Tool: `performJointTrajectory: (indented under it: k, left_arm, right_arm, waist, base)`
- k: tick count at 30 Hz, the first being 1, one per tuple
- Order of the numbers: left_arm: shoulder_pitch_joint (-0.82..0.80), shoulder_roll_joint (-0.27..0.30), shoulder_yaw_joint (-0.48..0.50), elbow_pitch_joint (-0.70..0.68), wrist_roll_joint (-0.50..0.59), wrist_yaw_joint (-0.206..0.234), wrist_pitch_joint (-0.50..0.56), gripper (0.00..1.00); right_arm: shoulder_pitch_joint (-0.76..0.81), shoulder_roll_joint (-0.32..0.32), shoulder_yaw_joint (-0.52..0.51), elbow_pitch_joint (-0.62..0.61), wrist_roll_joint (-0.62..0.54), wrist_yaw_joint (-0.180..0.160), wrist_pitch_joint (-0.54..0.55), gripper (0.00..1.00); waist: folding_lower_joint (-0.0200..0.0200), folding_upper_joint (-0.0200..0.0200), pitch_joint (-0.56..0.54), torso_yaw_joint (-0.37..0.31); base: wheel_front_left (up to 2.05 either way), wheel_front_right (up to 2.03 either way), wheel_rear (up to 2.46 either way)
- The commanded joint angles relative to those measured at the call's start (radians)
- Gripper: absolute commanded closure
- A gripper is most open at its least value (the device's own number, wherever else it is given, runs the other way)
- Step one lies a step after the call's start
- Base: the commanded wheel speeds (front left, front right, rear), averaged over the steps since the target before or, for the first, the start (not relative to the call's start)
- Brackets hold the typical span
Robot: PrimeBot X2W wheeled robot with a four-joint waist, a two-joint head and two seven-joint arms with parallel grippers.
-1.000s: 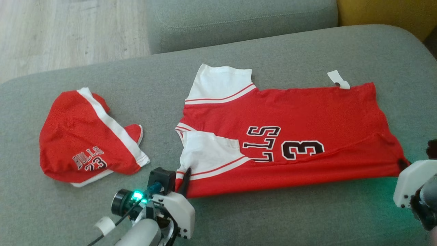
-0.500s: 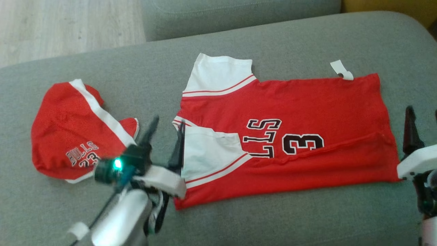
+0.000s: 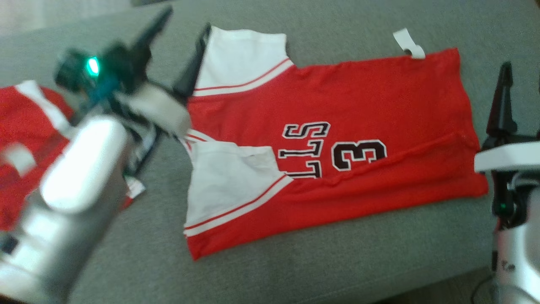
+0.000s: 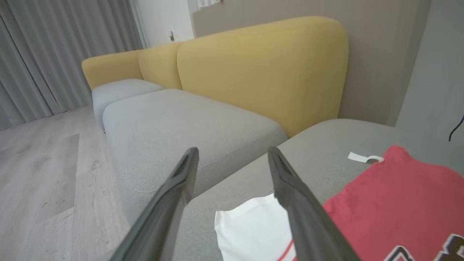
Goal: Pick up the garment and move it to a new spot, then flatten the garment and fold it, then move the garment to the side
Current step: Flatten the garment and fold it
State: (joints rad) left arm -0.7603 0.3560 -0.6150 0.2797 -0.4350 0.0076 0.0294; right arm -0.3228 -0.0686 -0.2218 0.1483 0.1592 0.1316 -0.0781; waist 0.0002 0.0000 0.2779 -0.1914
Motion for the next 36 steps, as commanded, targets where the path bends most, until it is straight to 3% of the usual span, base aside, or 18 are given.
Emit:
performJointTrajectory:
  k: [1,4,7,15,22,33,35,36]
  left_arm:
    - [-0.107,0.063,0.028,0.015,0.008,-0.038,0.065,0.0]
    - [-0.21,0.102,-0.008,0.106,0.015,-0.101,0.164,0.0]
    - [-0.287,0.122,-0.045,0.204,-0.003,-0.127,0.246,0.0]
    - [-0.384,0.168,-0.136,0.347,-0.12,-0.138,0.366,0.0]
    - [-0.429,0.225,-0.195,0.403,-0.221,-0.138,0.375,0.0]
    - [-0.447,0.228,-0.269,0.426,-0.367,-0.138,0.404,0.0]
    - [-0.446,0.232,-0.293,0.412,-0.395,-0.138,0.431,1.0]
    - [-0.445,0.236,-0.305,0.404,-0.409,-0.138,0.441,1.0]
  right_arm:
    - [-0.053,0.003,0.035,-0.029,0.016,-0.001,-0.015,0.0]
    - [-0.098,0.012,0.06,-0.014,0.044,-0.001,-0.029,0.0]
    - [-0.13,0.016,0.091,0.002,0.064,-0.001,-0.052,0.0]
    - [-0.168,0.018,0.165,0.055,0.139,-0.001,-0.11,0.0]
    - [-0.187,0.018,0.181,0.098,0.165,-0.001,-0.143,0.0]
    - [-0.2,0.018,0.191,0.128,0.136,-0.001,-0.165,0.0]
    - [-0.202,0.018,0.188,0.129,0.131,-0.001,-0.166,0.0]
    - [-0.203,0.018,0.185,0.13,0.127,-0.001,-0.166,0.0]
  waist:
    - [-0.0002,0.0,0.073,-0.063]
    - [-0.0002,0.0,0.116,-0.099]
    - [-0.0002,0.0,0.153,-0.129]
    - [-0.0002,0.0,0.213,-0.19]
    - [-0.0002,0.0,0.235,-0.234]
    - [-0.0002,0.0,0.244,-0.252]
    - [-0.0002,0.0,0.244,-0.25]
    - [-0.0002,0.0,0.244,-0.247]
  base:
    - [0.0,0.0,0.0]
    - [0.0,0.0,0.0]
    - [0.0,0.0,0.0]
    - [0.0,0.0,0.0]
    - [0.0,0.0,0.0]
    - [0.0,0.0,0.0]
    - [0.0,0.0,0.0]
    - [0.0,0.0,0.0]
